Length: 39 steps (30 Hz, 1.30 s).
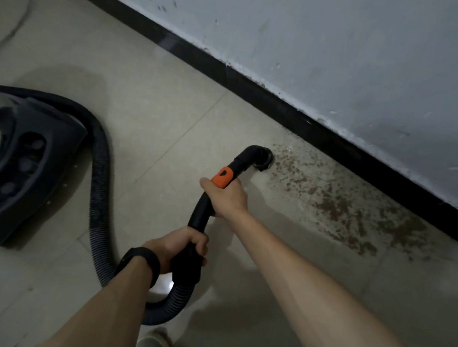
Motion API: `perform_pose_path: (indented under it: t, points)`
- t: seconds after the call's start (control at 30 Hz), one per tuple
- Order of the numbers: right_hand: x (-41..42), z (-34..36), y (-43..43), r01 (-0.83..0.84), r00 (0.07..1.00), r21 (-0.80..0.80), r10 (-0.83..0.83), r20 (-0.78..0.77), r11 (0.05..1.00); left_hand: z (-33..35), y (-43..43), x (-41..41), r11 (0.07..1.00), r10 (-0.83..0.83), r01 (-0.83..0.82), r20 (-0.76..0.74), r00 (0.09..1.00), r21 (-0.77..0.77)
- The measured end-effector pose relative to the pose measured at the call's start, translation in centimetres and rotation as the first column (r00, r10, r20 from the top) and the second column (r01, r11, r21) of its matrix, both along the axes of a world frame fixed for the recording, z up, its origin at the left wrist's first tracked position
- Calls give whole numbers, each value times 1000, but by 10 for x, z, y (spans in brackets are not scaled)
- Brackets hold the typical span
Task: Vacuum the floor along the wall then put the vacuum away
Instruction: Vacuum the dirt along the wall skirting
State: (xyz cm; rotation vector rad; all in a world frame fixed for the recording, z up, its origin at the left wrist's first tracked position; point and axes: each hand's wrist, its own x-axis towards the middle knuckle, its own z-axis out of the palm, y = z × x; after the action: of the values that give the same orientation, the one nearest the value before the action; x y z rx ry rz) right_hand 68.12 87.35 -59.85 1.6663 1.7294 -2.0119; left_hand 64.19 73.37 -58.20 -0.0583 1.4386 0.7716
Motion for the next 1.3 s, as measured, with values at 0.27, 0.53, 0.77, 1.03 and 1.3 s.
perform_pose_path:
  t: [0.27, 0.53, 0.77, 1.03, 1.3]
  points:
    - [-4, 2, 31, -24, 1000, 19, 24, 18, 1000, -2, 27, 4, 996, 82, -81, -60, 995, 20]
    - [6, -2, 56, -228, 974, 93, 227, 20, 969, -4, 58, 10, 993, 105, -101, -65, 992, 67]
    - [9, -9, 76, -181, 983, 112, 179, 33, 977, -9, 82, 17, 991, 115, -111, -53, 992, 71]
    - [9, -8, 83, -188, 982, 127, 181, 62, 974, -13, 92, 18, 993, 107, -106, -25, 994, 52]
    - [21, -5, 79, -100, 995, 110, 97, 30, 989, -3, 89, 22, 994, 90, -90, 0, 996, 61]
